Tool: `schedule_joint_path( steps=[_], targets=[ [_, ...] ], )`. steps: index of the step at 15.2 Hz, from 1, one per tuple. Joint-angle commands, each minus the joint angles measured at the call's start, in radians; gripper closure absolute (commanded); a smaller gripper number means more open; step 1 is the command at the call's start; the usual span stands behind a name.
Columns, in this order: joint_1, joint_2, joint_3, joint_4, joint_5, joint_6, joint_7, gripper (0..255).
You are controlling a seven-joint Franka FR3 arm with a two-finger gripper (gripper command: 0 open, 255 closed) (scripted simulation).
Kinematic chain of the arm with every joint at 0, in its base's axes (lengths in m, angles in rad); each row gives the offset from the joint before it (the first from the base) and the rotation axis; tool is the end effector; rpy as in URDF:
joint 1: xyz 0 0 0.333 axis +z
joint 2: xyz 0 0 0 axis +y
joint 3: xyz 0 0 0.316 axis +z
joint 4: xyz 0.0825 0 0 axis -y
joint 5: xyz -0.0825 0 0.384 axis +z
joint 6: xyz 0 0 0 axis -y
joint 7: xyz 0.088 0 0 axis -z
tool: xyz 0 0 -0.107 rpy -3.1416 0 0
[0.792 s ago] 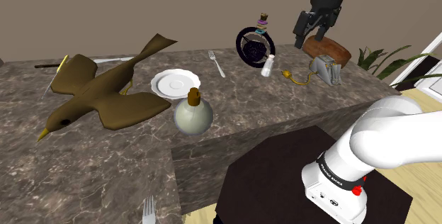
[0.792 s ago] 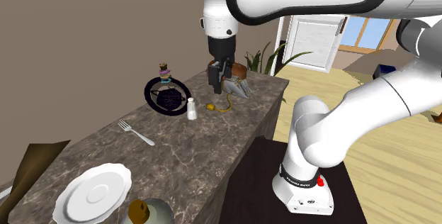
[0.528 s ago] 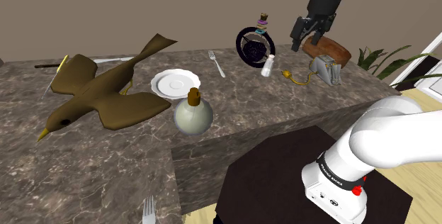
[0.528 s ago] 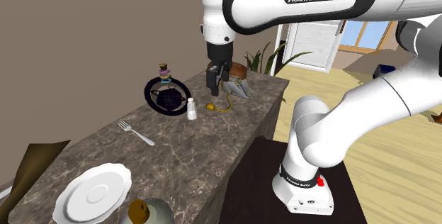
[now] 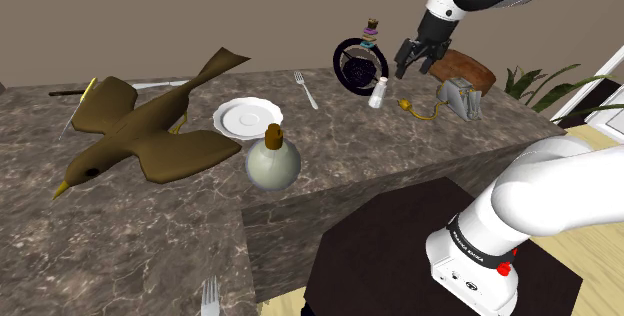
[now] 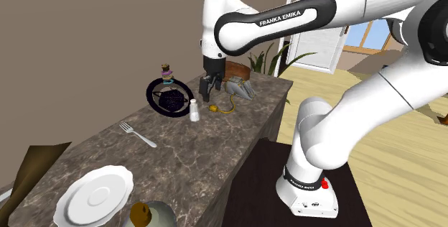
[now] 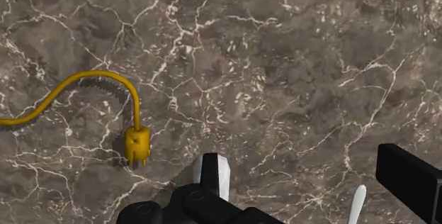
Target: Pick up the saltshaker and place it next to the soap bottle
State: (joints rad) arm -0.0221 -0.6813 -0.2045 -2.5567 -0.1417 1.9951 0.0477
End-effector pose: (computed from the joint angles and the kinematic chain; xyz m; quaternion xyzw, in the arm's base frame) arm 0.3469 -0.0936 0.4927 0.9941 -0.0924 0.0558 0.0058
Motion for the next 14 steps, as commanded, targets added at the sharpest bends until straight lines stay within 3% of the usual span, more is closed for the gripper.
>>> schedule_joint_path(
  steps=[1, 6, 10, 11, 14],
  targets=[
    [-0.003, 0.059, -0.041, -0.009, 0.005, 0.098, -0.023, 0],
    [0.015, 0.221, -0.145, -0.003, 0.056, 0.313, -0.099, 0],
    [0.061, 0.372, -0.239, 0.033, 0.161, 0.466, -0.202, 0],
    [0.077, 0.411, -0.263, 0.047, 0.200, 0.498, -0.235, 0],
    [0.091, 0.451, -0.273, 0.040, 0.229, 0.541, -0.256, 0]
  ],
)
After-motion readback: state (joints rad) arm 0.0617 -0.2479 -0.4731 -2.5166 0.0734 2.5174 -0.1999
